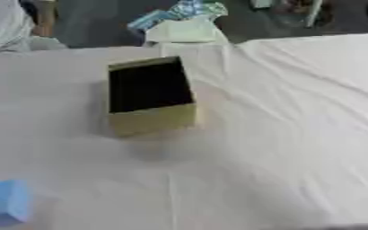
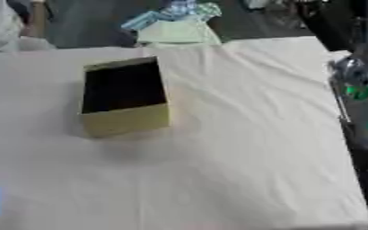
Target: Pick up objects on the table and place them in the box.
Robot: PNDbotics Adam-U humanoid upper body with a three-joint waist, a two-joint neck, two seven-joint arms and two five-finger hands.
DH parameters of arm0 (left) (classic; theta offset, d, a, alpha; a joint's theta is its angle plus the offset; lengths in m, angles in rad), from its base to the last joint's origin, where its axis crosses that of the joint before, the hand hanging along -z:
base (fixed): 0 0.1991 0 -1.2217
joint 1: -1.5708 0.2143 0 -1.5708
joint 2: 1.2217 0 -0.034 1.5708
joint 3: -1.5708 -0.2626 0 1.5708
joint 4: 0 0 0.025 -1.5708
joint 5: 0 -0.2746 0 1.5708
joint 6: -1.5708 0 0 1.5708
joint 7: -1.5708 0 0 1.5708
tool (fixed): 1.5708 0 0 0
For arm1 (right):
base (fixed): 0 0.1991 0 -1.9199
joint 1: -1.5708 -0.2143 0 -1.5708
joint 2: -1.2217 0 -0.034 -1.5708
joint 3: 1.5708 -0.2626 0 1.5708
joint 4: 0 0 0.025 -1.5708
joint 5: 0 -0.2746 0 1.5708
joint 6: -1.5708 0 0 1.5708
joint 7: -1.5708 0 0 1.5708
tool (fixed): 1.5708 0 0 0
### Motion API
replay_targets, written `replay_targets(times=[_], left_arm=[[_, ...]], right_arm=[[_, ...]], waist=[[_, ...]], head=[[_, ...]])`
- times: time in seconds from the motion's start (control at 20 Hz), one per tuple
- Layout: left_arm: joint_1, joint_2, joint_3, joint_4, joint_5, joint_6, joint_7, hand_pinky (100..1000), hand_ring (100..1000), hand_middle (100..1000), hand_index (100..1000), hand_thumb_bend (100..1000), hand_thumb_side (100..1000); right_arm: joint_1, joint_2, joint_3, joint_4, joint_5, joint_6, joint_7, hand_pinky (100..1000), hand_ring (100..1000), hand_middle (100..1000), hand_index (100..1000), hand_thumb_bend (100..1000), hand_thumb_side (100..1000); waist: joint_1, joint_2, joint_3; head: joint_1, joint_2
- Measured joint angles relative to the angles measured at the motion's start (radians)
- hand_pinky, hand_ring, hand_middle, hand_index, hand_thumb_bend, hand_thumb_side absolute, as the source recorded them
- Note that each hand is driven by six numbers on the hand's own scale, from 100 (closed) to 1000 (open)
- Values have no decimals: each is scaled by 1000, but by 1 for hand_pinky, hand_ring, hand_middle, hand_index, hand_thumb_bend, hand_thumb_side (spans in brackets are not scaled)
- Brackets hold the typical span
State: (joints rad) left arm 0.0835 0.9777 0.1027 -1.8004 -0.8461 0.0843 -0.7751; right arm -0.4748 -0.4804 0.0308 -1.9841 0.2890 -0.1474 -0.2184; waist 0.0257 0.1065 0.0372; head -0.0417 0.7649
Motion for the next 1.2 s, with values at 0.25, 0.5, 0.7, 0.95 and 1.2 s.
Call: replay_targets(times=[0.25, 0.5, 0.7, 0.95, 1.2], left_arm=[[-4, 0, -1, 0, 0, 2, -2, 974, 966, 954, 992, 809, 244], [-4, 0, -1, 0, 0, 5, -3, 973, 965, 954, 992, 805, 251], [-4, 0, -1, -1, 0, 6, -3, 972, 965, 953, 992, 802, 252], [-4, 0, -1, -1, 0, 7, -4, 970, 963, 951, 991, 805, 255], [-4, 0, -2, -1, 2, 8, -3, 970, 963, 951, 990, 810, 254]], right_arm=[[0, 0, 0, 0, 0, -1, -1, 814, 744, 587, 849, 100, 723], [0, 1, 0, 0, 0, -1, -1, 814, 744, 587, 850, 100, 723], [0, 1, 0, 0, 0, -1, -1, 814, 744, 587, 850, 100, 724], [0, 1, 0, 0, 0, -1, -1, 814, 744, 586, 850, 100, 725], [0, 1, 0, 0, 0, -1, -1, 814, 744, 586, 850, 100, 725]], waist=[[0, -1, 0], [0, -2, 0], [0, -2, 0], [-1, -2, 0], [-1, -2, 0]], head=[[78, 0], [133, 0], [182, 0], [206, 0], [192, 0]])
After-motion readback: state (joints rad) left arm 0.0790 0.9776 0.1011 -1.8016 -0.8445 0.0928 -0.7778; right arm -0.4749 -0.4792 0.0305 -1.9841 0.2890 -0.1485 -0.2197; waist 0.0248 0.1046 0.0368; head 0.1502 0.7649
